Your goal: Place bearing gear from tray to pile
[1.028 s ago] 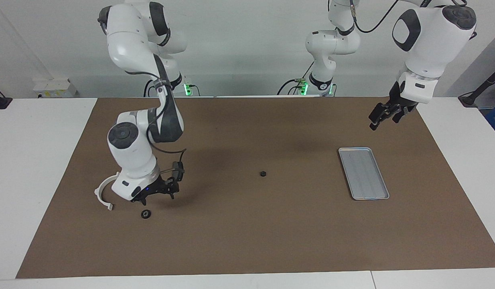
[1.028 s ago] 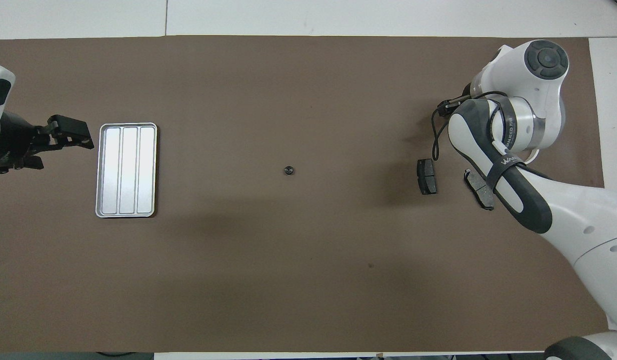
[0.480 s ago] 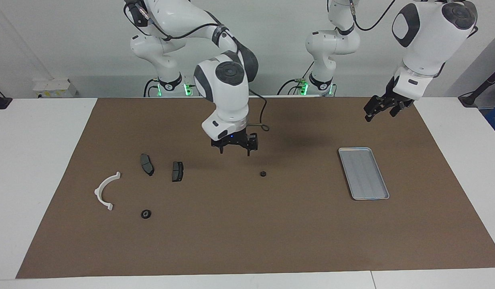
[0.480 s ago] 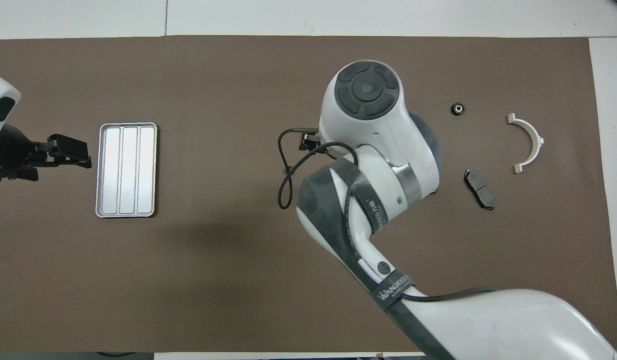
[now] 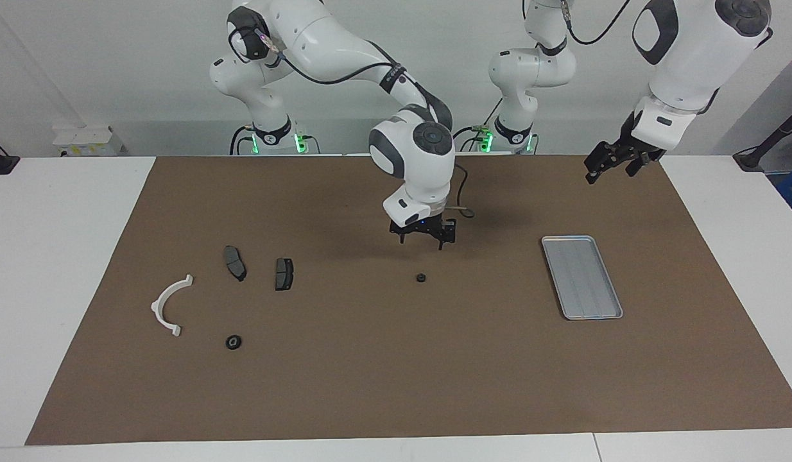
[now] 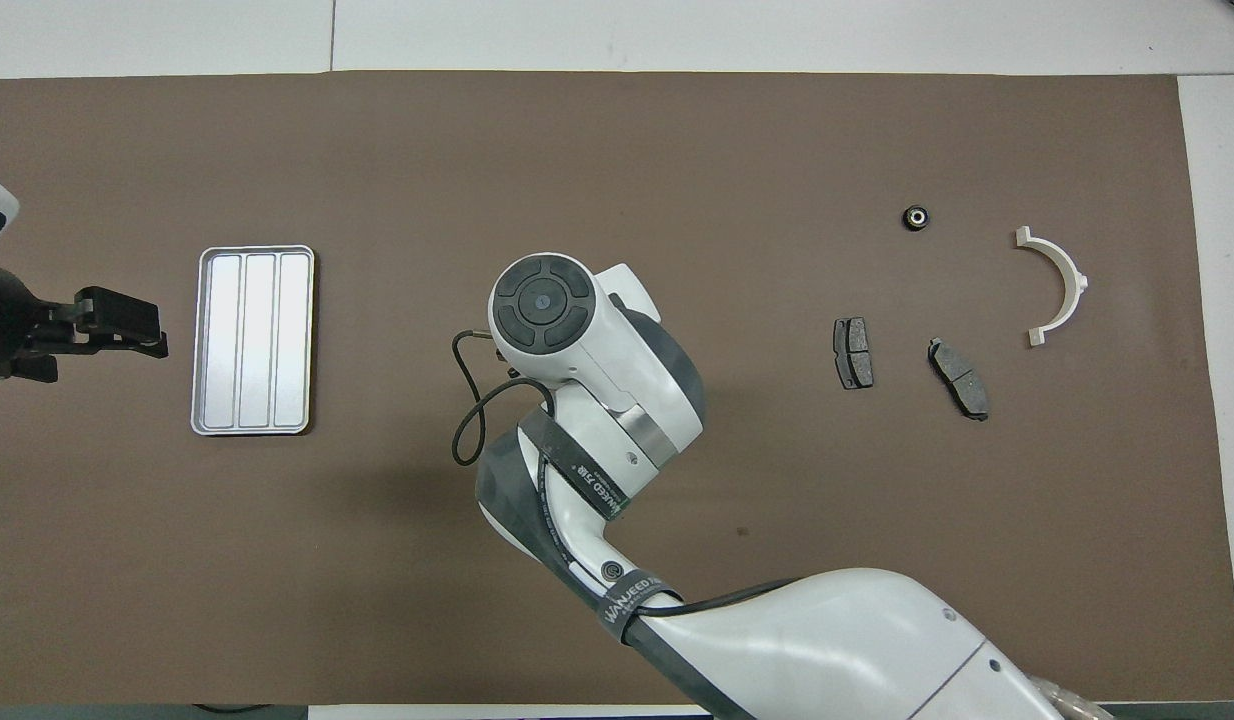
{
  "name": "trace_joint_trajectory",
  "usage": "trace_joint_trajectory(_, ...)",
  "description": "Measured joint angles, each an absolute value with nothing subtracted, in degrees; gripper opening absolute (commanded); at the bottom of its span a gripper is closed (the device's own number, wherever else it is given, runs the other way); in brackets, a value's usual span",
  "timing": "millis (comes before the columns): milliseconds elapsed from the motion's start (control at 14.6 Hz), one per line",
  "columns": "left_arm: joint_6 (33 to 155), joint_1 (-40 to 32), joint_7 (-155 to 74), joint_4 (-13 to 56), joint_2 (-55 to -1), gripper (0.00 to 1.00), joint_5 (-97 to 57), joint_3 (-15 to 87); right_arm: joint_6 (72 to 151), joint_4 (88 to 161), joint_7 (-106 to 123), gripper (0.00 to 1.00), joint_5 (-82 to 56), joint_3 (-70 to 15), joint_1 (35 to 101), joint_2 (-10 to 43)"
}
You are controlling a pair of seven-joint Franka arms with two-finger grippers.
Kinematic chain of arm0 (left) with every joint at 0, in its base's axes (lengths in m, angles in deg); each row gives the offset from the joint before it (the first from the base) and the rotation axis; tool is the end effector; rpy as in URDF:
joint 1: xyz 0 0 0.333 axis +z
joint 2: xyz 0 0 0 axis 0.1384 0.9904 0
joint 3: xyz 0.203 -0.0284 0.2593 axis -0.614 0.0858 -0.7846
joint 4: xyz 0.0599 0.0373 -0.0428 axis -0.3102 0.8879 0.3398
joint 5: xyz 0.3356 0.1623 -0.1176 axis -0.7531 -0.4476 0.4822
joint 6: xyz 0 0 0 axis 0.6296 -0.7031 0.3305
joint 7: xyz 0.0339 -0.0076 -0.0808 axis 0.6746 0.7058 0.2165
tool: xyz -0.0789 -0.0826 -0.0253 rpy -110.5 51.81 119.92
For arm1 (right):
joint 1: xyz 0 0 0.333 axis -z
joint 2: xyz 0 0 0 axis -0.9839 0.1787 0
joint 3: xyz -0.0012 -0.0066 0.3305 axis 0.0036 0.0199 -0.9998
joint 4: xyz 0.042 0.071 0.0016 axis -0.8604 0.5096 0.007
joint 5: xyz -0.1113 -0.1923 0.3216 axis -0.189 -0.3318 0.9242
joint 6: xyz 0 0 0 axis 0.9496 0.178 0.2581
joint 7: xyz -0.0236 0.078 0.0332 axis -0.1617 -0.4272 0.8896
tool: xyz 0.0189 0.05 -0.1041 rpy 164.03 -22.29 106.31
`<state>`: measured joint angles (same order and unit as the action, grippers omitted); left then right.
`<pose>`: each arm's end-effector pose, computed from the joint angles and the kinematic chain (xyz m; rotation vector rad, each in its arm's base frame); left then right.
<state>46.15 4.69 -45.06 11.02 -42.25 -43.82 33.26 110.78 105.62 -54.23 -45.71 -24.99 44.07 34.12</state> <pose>0.5249 -0.0325 0.5976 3.1211 0.2148 -0.1213 0.5524 0.4520 0.3475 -3.1139 0.3892 0.0181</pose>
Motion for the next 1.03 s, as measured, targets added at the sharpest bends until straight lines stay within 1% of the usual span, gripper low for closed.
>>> trace_joint_trajectory(206, 45.7, 4.7, -45.4, 11.0, -42.4, 1.0, -43.8, 33.4, 113.1, 105.5, -54.2, 1.0, -47.4, -24.5, 44.2, 37.0)
trace_joint_trajectory(480, 45.6, 4.7, -45.5, 11.0, -42.5, 1.0, -43.8, 33.5, 116.3, 105.5, -54.2, 1.0, -48.2, -24.3, 44.7, 37.3)
trace_joint_trajectory(1028, 45.5, 4.7, -45.5, 11.0, -42.7, 1.0, -43.8, 33.5, 119.0, 105.5, -54.2, 1.0, -48.6, -24.2, 45.1, 39.4)
